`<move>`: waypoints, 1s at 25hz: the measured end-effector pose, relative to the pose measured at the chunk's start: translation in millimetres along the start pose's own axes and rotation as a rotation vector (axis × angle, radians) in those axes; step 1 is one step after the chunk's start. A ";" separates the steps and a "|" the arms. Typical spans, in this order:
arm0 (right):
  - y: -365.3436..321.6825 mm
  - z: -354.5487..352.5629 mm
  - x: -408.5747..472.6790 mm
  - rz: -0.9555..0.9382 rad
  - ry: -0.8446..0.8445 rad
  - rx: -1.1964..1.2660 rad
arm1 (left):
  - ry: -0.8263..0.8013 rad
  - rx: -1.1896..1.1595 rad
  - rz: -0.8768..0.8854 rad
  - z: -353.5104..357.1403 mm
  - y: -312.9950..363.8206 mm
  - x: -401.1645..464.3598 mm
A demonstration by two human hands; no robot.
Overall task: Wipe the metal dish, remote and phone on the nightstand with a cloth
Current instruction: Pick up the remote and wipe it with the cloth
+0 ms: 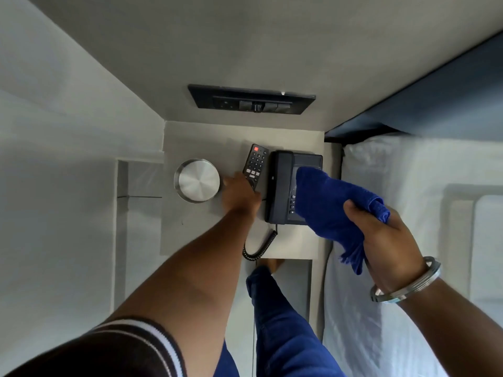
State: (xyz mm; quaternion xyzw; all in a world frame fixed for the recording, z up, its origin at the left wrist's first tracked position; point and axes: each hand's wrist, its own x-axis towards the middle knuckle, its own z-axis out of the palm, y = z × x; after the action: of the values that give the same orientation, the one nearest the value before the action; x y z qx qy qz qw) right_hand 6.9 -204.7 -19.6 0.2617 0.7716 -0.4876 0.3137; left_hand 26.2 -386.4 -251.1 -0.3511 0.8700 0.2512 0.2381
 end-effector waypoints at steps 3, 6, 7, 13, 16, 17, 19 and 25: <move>-24.9 -12.9 -34.4 -0.124 0.017 0.021 | -0.104 -0.551 0.107 -60.7 12.6 -34.1; -62.3 -17.9 -70.2 -0.269 0.021 0.049 | -0.457 -1.157 -0.001 -152.6 21.1 -81.9; -78.3 -17.4 -83.0 -0.314 0.025 0.048 | -0.573 -1.293 -0.011 -186.3 22.1 -98.0; -193.8 0.1 -180.2 -1.030 -0.191 -0.156 | -0.980 -1.578 0.131 -366.5 30.5 -188.9; -251.9 16.8 -217.1 -1.470 -0.222 -0.697 | -0.940 -1.488 0.303 -430.0 28.1 -236.9; -266.5 22.3 -228.3 -1.551 -0.204 -0.847 | -0.905 -1.502 0.367 -447.2 27.6 -251.8; -283.3 33.4 -252.9 -1.658 -0.201 -0.931 | -0.846 -1.643 0.454 -473.2 28.8 -275.1; -274.7 64.4 -301.5 -1.662 -0.281 -0.843 | -0.709 -1.912 0.516 -494.7 32.2 -298.1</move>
State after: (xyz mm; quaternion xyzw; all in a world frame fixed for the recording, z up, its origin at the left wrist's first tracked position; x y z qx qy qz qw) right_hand 27.5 -399.8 343.8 -0.5689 0.7789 -0.2629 0.0245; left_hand 75.8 -518.7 309.9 -0.1034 0.2383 0.9648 0.0420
